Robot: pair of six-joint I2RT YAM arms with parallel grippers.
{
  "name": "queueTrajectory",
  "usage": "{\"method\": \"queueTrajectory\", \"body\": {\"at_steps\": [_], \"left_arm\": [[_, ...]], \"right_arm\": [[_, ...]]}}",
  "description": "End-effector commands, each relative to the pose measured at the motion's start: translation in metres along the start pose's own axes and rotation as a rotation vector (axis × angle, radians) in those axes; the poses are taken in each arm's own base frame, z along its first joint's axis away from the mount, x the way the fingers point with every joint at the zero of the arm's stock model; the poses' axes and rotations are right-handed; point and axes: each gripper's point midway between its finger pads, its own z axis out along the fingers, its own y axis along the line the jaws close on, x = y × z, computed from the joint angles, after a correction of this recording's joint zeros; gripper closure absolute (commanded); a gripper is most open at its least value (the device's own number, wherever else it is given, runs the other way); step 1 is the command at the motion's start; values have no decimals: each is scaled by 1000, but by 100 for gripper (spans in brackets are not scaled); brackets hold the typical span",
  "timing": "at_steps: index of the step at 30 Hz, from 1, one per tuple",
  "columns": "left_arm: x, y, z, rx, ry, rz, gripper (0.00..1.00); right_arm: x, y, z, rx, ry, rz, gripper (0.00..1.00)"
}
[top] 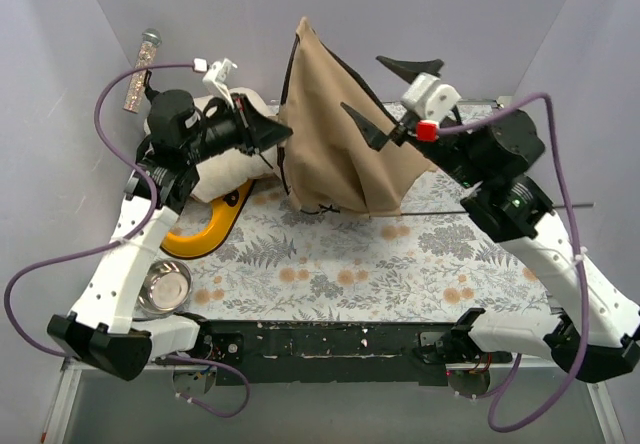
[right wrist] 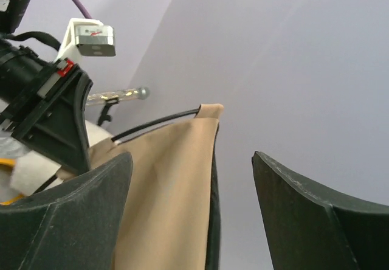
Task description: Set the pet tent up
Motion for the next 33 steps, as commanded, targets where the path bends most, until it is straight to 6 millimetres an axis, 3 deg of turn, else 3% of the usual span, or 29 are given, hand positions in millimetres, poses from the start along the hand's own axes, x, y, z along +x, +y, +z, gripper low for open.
{"method": "queueTrajectory", "body": {"at_steps": [1,6,9,12,16,18,23,27,33], "left_arm": [[-68,-13,9,-32,-184,-230,100],[-121,-41,9,79,-296,-336,100],[-147,-54,5,127,-350,-393,100],[-170,-54,2,137,-369,-537,100],[-188,-60,-6,129,-420,-617,100],[-189,-60,-5,126,-416,-655,100],[-190,-70,-10,157,-402,-671,100],[-190,-71,-12,157,-405,-682,100],[-186,-68,-16,138,-410,-710,100]], "right_arm": [[-39,-31,-38,130,-87,-189,13],[7,9,-83,-2,43,-181,15],[17,26,-106,-68,61,-208,23],[35,46,-126,-141,115,-179,26],[85,73,-140,-180,182,-166,24],[100,84,-138,-192,146,-213,24],[119,63,-110,-2,133,-151,23],[129,65,-88,23,94,-134,23],[166,68,-76,79,159,-96,29]]}}
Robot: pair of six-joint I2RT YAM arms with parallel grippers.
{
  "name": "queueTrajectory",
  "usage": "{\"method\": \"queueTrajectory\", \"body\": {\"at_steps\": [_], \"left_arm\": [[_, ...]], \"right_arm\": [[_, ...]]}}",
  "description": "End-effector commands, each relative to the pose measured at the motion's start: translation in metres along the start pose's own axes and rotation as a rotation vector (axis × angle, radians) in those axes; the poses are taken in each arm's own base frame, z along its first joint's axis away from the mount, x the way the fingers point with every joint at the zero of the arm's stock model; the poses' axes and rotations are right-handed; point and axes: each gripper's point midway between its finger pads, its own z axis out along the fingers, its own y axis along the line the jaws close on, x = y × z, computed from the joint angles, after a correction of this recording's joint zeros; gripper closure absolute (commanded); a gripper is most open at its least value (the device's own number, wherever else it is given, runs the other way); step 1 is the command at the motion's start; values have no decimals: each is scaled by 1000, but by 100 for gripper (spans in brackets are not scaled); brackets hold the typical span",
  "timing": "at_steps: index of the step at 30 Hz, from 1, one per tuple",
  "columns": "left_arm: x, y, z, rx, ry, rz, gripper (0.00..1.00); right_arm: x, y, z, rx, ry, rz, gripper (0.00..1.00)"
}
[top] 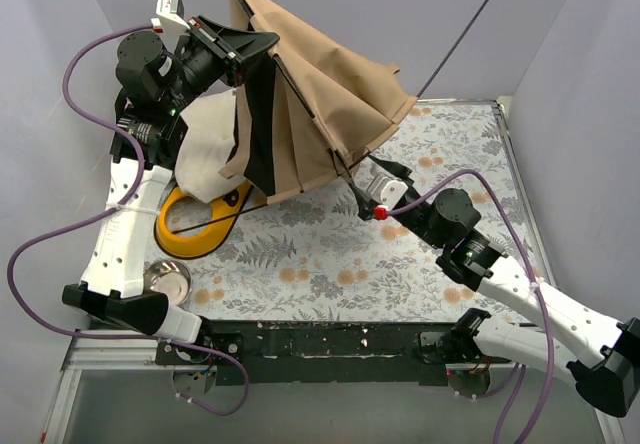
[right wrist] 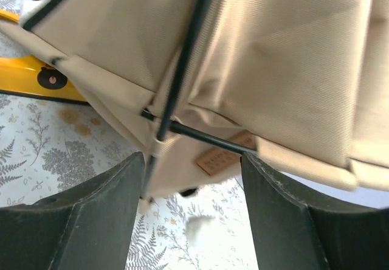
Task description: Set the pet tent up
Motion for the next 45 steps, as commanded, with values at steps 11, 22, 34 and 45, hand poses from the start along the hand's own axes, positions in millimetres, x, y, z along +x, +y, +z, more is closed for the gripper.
{"method": "queueTrajectory", "body": {"at_steps": [11,22,34,45], "left_arm": [[-14,-28,-23,43,-60,-86,100],[-4,-10,-25,-3,-19,-79,100],[-25,66,-48,-80,121,287,2],[-55,105,-73,-249,122,565,2]], "right_arm": [[-10,19,27,-38,-58,326,38],[2,3,59,51,-35,317,78],[-40,-62,-12,130,249,546,99],[-79,-96,-49,197,308,670,99]]}}
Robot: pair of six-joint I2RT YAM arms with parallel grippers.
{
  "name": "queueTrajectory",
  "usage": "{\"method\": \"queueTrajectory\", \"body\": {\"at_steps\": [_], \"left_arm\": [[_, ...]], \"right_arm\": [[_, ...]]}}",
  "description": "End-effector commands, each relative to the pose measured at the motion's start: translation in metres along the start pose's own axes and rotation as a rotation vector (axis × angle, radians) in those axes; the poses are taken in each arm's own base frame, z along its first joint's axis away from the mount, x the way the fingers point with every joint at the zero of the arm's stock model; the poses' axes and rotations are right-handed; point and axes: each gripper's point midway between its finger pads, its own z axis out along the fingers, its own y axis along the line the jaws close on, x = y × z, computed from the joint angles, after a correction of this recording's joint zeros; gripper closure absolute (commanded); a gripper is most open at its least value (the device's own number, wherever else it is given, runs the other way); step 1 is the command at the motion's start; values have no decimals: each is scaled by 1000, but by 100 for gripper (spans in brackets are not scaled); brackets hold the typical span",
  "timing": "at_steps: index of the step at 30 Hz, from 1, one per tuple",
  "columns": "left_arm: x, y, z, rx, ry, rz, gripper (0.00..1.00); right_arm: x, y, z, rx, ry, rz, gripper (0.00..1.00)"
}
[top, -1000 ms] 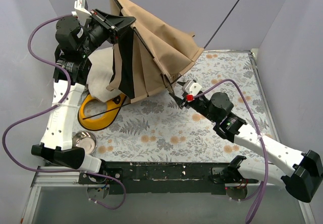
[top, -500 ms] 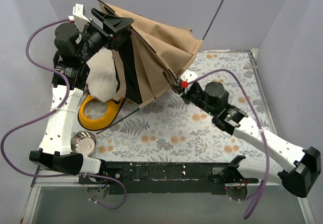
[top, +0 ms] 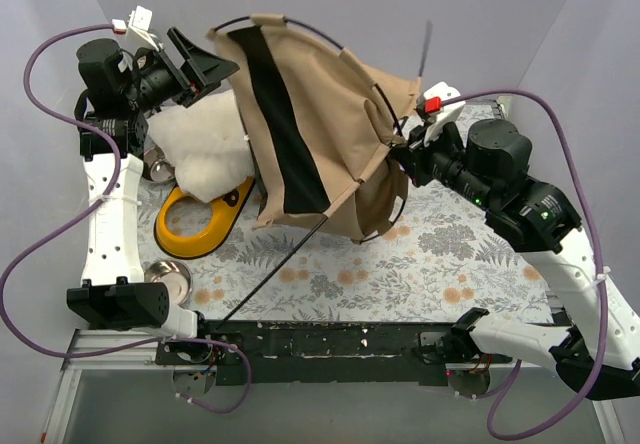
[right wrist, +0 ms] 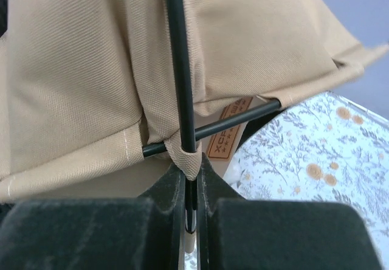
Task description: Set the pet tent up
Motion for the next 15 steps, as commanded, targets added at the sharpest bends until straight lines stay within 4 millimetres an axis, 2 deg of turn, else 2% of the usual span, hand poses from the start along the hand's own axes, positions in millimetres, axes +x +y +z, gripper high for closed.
{"method": "queueTrajectory", "body": {"at_steps": [1,3,7,13,15], "left_arm": [[5,4,-21,-73,-8,173,2],[10,6,-26,-92,-14,185,2],[20,23,-27,-152,11,136,2],[23,43,-25,-222,25,118,2],[29,50,-25,-238,44,94,2]], "right_arm": [[-34,-16,-32,90,-61,96,99],[-34,-23,-40,126,-54,76,99],[-39,-29,-56,151,-51,57,99],[-55,-11,-67,35,9,82,99],[-44,-9,-62,30,39,109,99]]}}
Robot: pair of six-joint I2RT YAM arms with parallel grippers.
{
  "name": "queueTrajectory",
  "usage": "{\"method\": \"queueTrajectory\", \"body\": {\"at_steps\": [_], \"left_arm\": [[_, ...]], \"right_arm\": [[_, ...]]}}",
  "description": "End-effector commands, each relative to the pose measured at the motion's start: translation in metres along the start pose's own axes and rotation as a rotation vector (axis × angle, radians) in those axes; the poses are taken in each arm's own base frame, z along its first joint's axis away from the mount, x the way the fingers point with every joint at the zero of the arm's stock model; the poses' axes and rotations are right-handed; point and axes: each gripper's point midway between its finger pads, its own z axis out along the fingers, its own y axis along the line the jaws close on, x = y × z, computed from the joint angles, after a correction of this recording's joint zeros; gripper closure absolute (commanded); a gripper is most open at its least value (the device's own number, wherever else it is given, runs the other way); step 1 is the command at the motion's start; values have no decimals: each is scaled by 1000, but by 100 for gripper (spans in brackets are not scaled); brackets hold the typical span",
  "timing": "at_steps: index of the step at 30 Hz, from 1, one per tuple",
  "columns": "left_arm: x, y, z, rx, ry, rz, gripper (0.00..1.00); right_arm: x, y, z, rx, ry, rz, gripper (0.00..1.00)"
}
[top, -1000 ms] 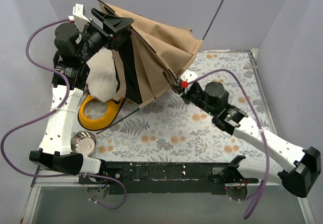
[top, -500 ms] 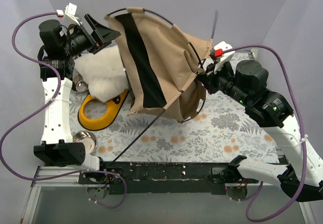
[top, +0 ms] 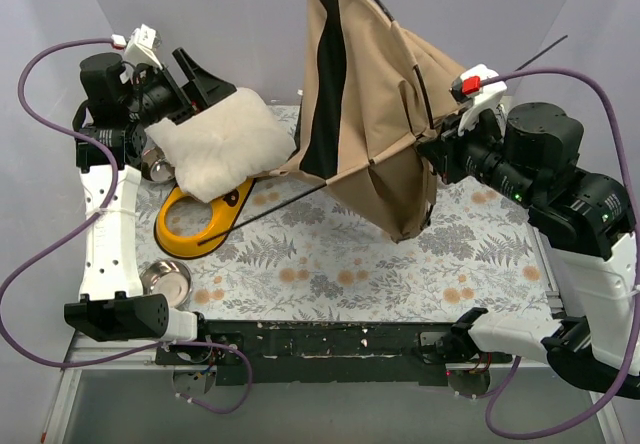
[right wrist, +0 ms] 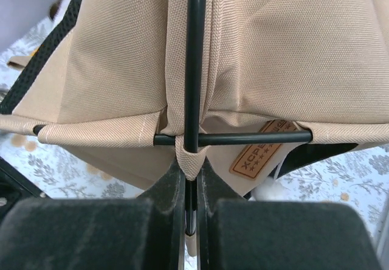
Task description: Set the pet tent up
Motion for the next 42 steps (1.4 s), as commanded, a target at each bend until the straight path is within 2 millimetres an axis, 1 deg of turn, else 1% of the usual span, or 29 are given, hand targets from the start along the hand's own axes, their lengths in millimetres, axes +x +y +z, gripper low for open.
{"method": "queueTrajectory", "body": {"at_steps": [1,4,7,8,9,11,13,14,15,16,17,18,20,21,22,23,25,26,27,29,31,33,34,36,37,38,40,41,42], "left_arm": [[14,15,-4,-60,31,-11,2],[29,26,-4,-92,67,-46,2],[43,41,-10,-171,109,-68,2],[47,45,-12,-193,120,-61,2],[51,48,-15,-207,134,-70,2],[58,51,-19,-222,152,-67,2],[63,53,-23,-228,155,-65,2],[63,53,-24,-230,149,-62,2],[63,55,-24,-234,141,-60,2],[61,54,-25,-234,132,-53,2],[60,56,-25,-241,124,-47,2],[56,58,-26,-251,109,-37,2],[44,64,-28,-274,76,-8,2],[38,70,-29,-293,63,-4,2],[32,75,-30,-307,52,-7,2],[27,79,-31,-311,53,-9,2],[17,84,-34,-293,59,-19,2],[15,86,-34,-280,67,-36,2],[9,84,-37,-257,64,-52,2],[6,84,-40,-234,69,-99,2],[4,86,-43,-230,73,-143,2],[9,86,-47,-217,81,-161,2],[12,82,-50,-190,84,-150,2],[21,71,-56,-138,88,-85,2],[24,65,-59,-106,87,-39,2],[28,61,-62,-85,90,7,2],[35,52,-65,-30,105,52,2],[37,49,-65,-8,115,61,2],[40,46,-65,17,126,57,2]], "right_arm": [[-6,7,-2,-40,-26,64,99],[17,4,27,-1,47,145,99],[29,11,52,-53,128,234,99],[32,15,59,-82,153,262,99],[36,13,63,-77,172,277,99],[46,3,75,-25,214,310,99],[47,-1,81,7,216,361,99],[43,-7,84,48,192,391,91],[46,-8,87,56,189,397,72],[48,-8,90,46,188,371,49],[49,-10,93,48,186,354,35],[51,-12,93,58,192,344,32],[49,-10,93,21,192,285,29],[47,-11,92,14,183,264,24],[43,2,90,-71,172,237,19],[39,11,90,-149,153,169,16],[31,24,88,-257,109,62,16],[29,26,87,-302,89,-39,15],[24,27,88,-321,74,-90,14],[14,21,96,-304,52,-161,14],[0,25,102,-341,24,-223,10],[-14,30,113,-334,-15,-237,10],[-20,35,115,-355,-39,-265,10],[-25,58,115,-504,-66,-368,10],[-33,67,116,-547,-76,-403,10],[-34,74,123,-562,-56,-413,10],[-30,92,139,-584,-38,-523,10],[-26,103,147,-589,-41,-596,6],[-22,109,155,-588,-50,-650,2]]}}
